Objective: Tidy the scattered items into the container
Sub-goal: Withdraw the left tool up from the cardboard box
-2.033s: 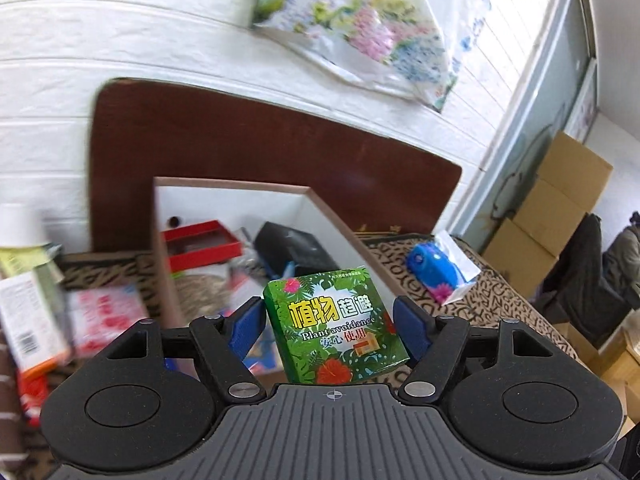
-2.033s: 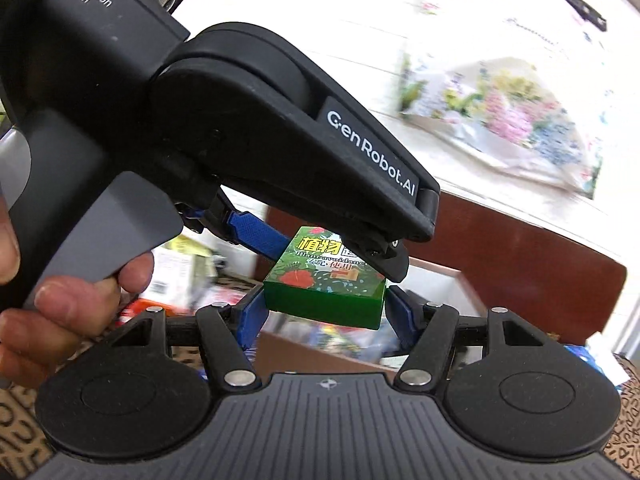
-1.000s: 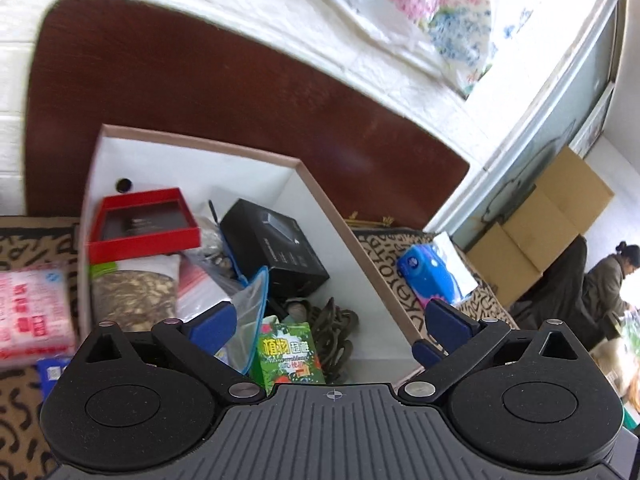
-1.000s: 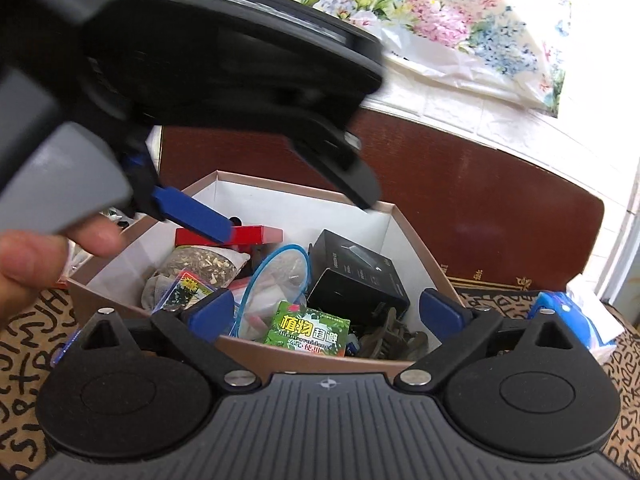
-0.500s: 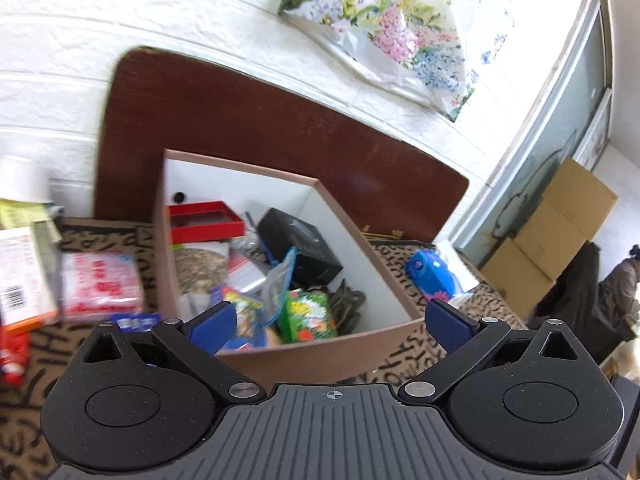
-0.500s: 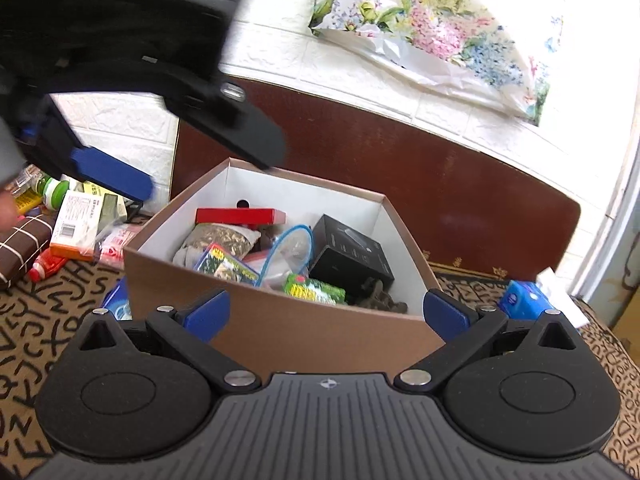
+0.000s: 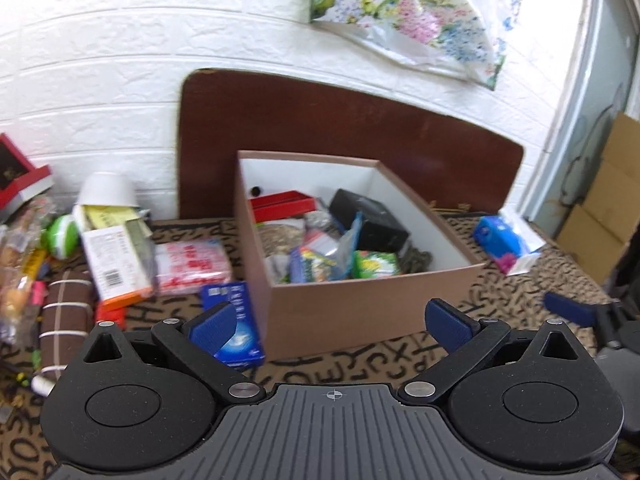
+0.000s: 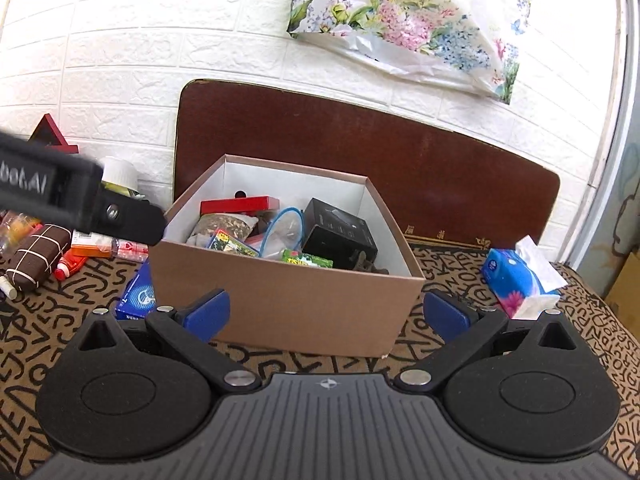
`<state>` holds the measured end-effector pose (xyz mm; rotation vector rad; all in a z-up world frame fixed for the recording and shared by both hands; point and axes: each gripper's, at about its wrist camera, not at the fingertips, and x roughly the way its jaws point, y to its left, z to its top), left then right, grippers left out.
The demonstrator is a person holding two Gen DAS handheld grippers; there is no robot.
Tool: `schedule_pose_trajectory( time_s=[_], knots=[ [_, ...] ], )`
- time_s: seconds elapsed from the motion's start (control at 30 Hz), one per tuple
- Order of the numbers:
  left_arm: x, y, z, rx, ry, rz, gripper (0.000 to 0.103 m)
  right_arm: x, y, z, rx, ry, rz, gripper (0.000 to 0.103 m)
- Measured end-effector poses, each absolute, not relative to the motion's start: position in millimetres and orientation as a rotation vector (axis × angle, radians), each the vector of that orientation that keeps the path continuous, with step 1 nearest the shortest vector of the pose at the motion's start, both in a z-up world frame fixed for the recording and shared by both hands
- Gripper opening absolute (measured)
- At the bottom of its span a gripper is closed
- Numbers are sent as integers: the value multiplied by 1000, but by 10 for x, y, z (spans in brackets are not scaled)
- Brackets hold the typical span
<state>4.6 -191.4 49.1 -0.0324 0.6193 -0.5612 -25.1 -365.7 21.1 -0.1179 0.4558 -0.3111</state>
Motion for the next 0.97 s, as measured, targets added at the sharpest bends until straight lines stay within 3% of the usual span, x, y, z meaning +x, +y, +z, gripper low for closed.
schedule_pose_trajectory(
  time_s=[0.97],
  knots=[
    [-48, -1963, 381, 27, 659, -569, 103, -312, -3623, 242, -132, 469, -289, 102]
  ],
)
